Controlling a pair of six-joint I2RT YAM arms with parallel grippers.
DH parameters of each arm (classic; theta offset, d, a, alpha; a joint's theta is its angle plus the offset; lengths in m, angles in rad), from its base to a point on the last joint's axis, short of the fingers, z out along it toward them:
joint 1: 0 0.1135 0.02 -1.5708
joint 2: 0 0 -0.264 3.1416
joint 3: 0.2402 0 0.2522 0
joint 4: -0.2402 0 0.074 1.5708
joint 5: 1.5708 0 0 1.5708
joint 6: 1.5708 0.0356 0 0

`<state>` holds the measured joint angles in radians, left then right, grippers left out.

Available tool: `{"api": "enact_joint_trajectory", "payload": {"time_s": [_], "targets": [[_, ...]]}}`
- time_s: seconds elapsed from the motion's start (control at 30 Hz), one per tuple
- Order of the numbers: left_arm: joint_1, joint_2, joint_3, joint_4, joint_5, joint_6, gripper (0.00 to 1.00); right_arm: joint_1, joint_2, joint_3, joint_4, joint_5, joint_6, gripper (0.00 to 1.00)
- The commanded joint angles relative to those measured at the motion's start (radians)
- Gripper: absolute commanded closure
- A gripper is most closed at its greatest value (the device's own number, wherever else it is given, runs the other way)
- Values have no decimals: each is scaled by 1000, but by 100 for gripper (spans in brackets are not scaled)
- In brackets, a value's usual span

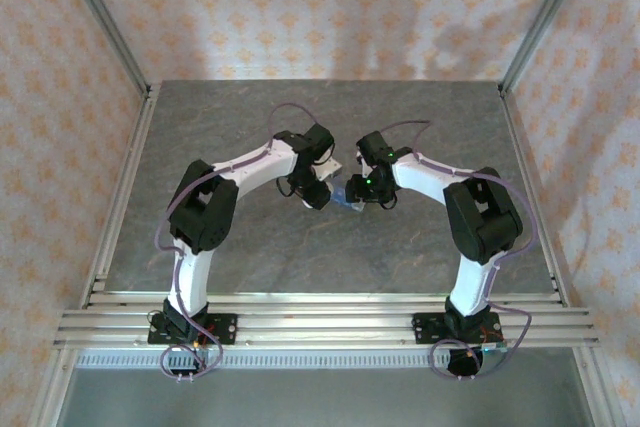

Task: Sort the pills into containers

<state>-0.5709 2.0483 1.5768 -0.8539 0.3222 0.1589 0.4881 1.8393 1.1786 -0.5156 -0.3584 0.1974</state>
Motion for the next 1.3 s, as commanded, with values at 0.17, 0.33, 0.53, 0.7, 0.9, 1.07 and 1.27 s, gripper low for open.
{"api": "enact_joint_trajectory", "payload": {"time_s": [0.17, 0.33, 0.53, 0.7, 0.9, 1.07, 1.27], "targets": [[-12, 31, 54, -85, -53, 9, 100, 4, 61, -19, -27, 56, 2, 46], [-17, 43, 75, -103, -50, 11, 100, 4, 60, -19, -27, 55, 2, 46], [-20, 58, 91, -114, -56, 11, 100, 5, 64, -19, -24, 53, 3, 46], [-20, 76, 113, -131, -63, 8, 100, 5, 63, -20, -24, 52, 3, 46], [-21, 95, 150, -167, -79, 0, 100, 5, 65, -21, -22, 50, 5, 46], [-24, 121, 192, -213, -97, 2, 100, 5, 64, -23, -21, 50, 4, 46], [-26, 142, 228, -248, -107, 4, 100, 6, 64, -25, -24, 53, 4, 46]]}}
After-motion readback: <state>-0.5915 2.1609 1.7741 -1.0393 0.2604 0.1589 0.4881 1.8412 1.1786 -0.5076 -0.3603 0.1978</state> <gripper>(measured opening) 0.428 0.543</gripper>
